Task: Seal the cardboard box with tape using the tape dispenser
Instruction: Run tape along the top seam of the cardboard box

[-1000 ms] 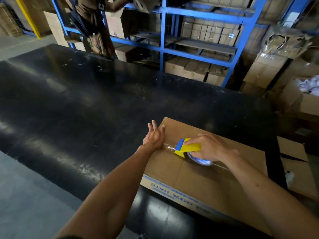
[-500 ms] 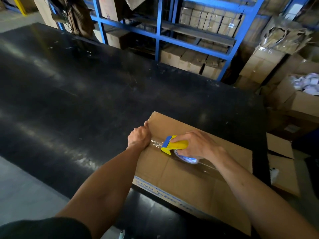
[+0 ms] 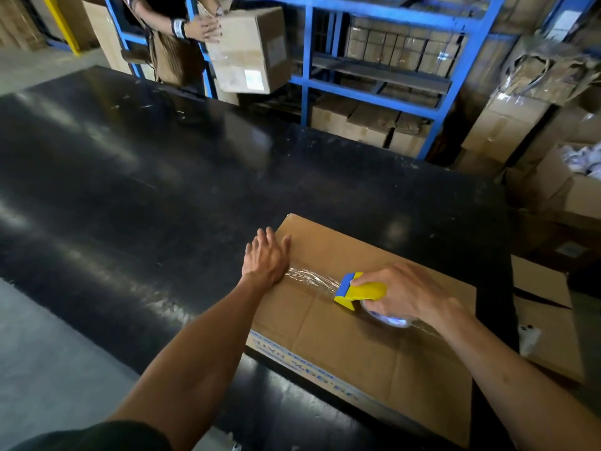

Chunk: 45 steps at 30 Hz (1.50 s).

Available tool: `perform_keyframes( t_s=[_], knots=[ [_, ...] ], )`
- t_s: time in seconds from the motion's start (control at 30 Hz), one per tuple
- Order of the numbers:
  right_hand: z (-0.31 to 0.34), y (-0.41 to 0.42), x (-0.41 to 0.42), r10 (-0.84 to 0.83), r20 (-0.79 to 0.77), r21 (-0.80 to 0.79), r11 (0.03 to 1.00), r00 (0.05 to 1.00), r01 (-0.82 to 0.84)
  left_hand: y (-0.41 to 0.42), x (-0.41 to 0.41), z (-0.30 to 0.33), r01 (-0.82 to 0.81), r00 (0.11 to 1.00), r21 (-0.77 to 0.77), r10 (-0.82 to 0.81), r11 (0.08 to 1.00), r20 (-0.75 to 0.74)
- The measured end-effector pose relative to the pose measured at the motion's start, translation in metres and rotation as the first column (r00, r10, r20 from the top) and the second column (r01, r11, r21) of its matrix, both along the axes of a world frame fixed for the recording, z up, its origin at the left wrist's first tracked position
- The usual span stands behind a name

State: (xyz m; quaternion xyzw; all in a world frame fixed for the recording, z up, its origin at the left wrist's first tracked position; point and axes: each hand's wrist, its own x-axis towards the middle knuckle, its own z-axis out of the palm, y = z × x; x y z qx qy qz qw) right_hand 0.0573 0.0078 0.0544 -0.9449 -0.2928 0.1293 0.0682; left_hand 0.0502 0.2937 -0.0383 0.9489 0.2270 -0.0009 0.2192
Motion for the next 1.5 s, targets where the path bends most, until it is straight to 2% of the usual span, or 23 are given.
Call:
perform_keyframes(
  t_s=[0.1,0.2,0.27,0.67,0.9,1.03,1.1,1.2,1.5],
  knots=[
    [-0.003,-0.002,0.001,0.01,-0.007,0.017,1.0,1.0,-0.01,-0.017,-0.013,-0.005,0.187,0.982,0.137,-0.188,0.973,-0.008],
    [-0.002,-0.002,0.002,0.008,-0.028,0.033,0.999,1.0,-0.007,-0.053,-0.041,-0.011,0.38,0.925,0.155,-0.378,0.912,-0.047],
    [-0.001,-0.001,0.002,0.012,-0.028,0.025,1.0,1.0,-0.011,-0.07,-0.054,-0.017,0.451,0.892,0.183,-0.448,0.874,-0.058],
    [0.001,-0.006,0.003,0.056,-0.062,0.029,0.998,0.996,-0.054,-0.07,-0.054,-0.02,0.465,0.885,0.288,-0.452,0.837,-0.113],
    [0.017,-0.069,-0.006,0.029,-0.076,-0.056,0.998,0.997,-0.034,-0.069,-0.054,-0.018,0.494,0.869,0.257,-0.481,0.831,-0.115],
    [0.013,-0.064,-0.003,0.033,-0.051,-0.064,0.997,0.998,-0.036,-0.083,-0.051,-0.013,0.472,0.881,0.242,-0.439,0.848,-0.178],
    [0.014,-0.061,-0.001,0.035,-0.045,-0.077,0.996,0.998,-0.038,-0.11,-0.052,-0.013,0.563,0.826,0.215,-0.547,0.798,-0.137],
    [0.012,-0.066,-0.002,0.017,-0.027,-0.072,0.997,0.999,-0.019,-0.15,-0.058,-0.025,0.74,0.645,0.279,-0.763,0.612,-0.035],
    [0.008,-0.072,-0.002,0.042,-0.027,-0.02,0.999,0.999,-0.043,-0.151,-0.059,-0.022,0.767,0.61,0.313,-0.788,0.56,-0.083]
  ],
)
